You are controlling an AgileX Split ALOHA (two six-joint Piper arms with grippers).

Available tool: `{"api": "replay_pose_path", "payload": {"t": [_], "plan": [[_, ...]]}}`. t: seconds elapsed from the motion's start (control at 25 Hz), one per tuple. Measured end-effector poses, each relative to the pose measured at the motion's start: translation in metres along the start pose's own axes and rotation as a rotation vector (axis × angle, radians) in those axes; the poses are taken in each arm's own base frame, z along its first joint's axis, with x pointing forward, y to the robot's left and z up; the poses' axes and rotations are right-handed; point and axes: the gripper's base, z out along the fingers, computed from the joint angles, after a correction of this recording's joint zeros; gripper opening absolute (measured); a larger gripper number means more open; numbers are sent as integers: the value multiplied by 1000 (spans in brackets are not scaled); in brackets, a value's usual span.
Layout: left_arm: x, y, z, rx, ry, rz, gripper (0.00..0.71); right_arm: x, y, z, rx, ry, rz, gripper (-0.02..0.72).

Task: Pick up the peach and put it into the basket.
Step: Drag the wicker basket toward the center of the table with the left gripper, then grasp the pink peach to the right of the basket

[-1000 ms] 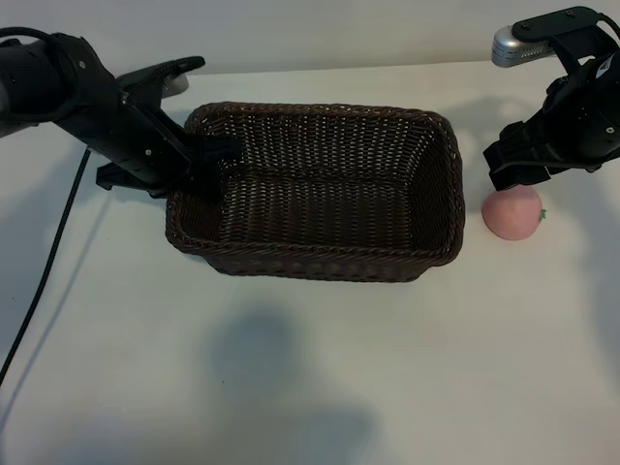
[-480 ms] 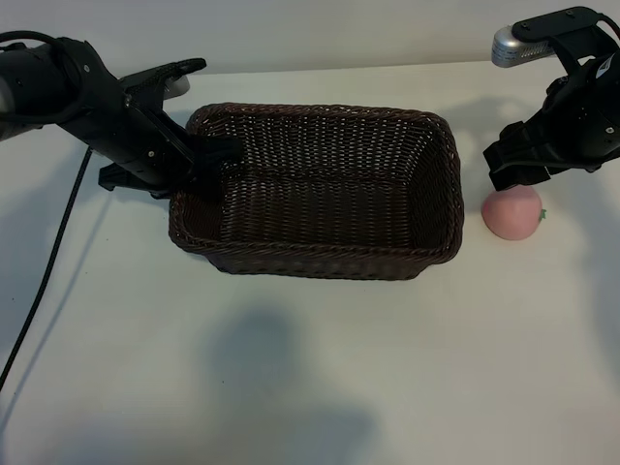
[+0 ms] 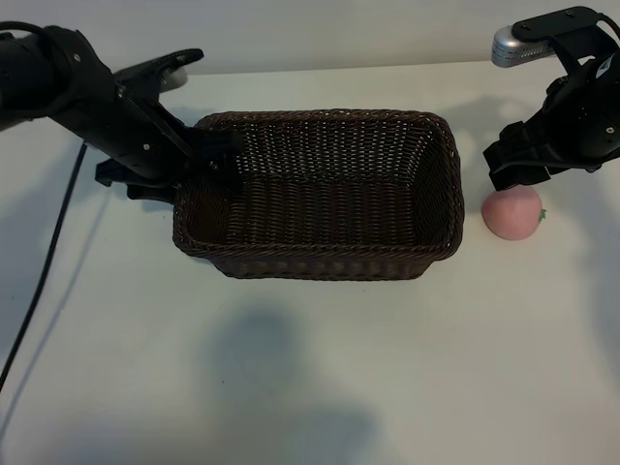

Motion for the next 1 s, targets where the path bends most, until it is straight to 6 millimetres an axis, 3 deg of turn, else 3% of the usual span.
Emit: {"api": "replay_pose_path", "payload": {"t": [0.16,0.56,1.0], "plan": [[3,-2,-29,-62,-28,18,695,0,0,0,0,0,0,581],[-1,-14,-123,-242,-154,109,668,0,0,0,-1,4,0,581],[27,39,-203,-356,-178,36,616,0,0,0,0,4,-1,581]]}}
